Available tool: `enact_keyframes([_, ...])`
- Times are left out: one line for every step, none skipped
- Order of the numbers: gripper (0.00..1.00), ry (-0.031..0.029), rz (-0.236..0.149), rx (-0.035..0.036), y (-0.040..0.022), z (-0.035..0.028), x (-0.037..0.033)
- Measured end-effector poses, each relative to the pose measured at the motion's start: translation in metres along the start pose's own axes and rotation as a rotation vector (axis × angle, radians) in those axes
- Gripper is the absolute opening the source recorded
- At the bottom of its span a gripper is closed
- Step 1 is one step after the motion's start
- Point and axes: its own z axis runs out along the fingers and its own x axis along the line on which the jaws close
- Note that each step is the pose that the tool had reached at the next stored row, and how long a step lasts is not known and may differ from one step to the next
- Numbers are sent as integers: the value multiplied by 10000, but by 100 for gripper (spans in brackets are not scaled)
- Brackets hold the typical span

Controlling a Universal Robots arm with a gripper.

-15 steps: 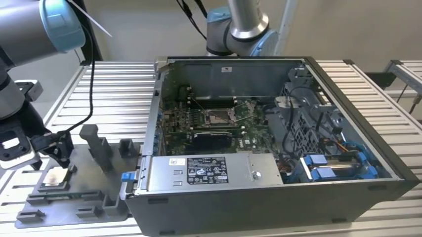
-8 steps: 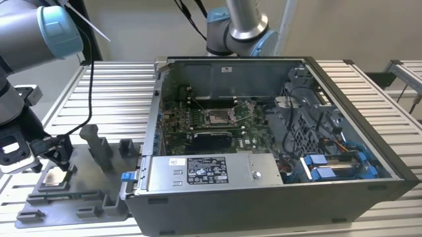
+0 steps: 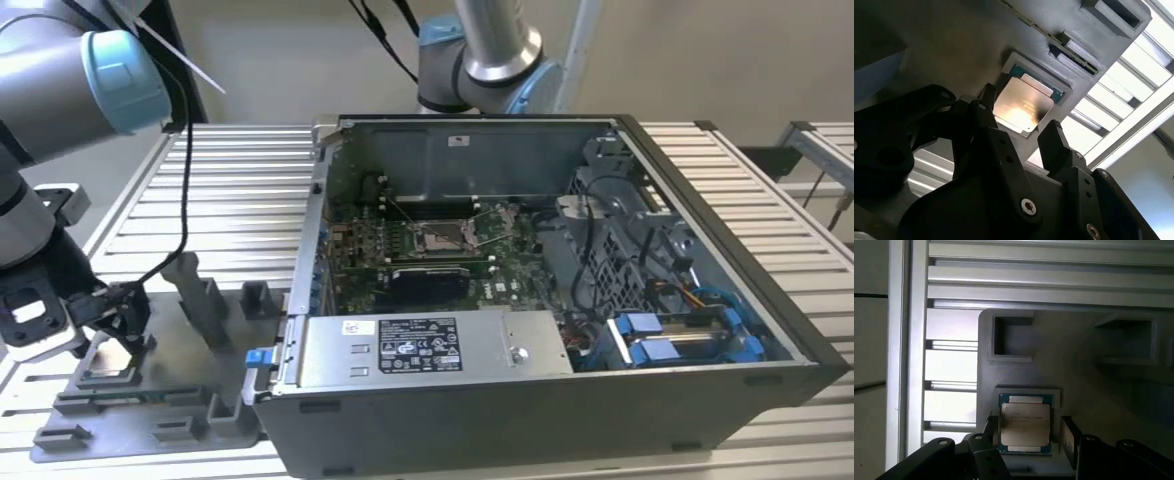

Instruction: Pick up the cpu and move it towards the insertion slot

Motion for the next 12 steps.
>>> enact_keyframes([100,2,1,1,-4,14,1])
enact_keyframes([100,2,0,1,-8,26,2])
enact_keyframes([100,3,0,2,-15,35,5])
enact_keyframes([100,0,0,1,-21,45,9])
enact_keyframes([100,1,1,1,-24,51,12])
enact_keyframes([100,1,1,1,-26,58,16])
enact_keyframes([100,0,0,0,-27,66,16])
enact_keyframes([100,-1,0,0,-28,75,16])
enact_keyframes([100,2,-2,1,-29,82,18])
enact_keyframes([100,3,-3,2,-30,87,19])
enact_keyframes([100,2,-3,1,-30,92,21])
enact_keyframes([100,0,-2,0,-29,98,24])
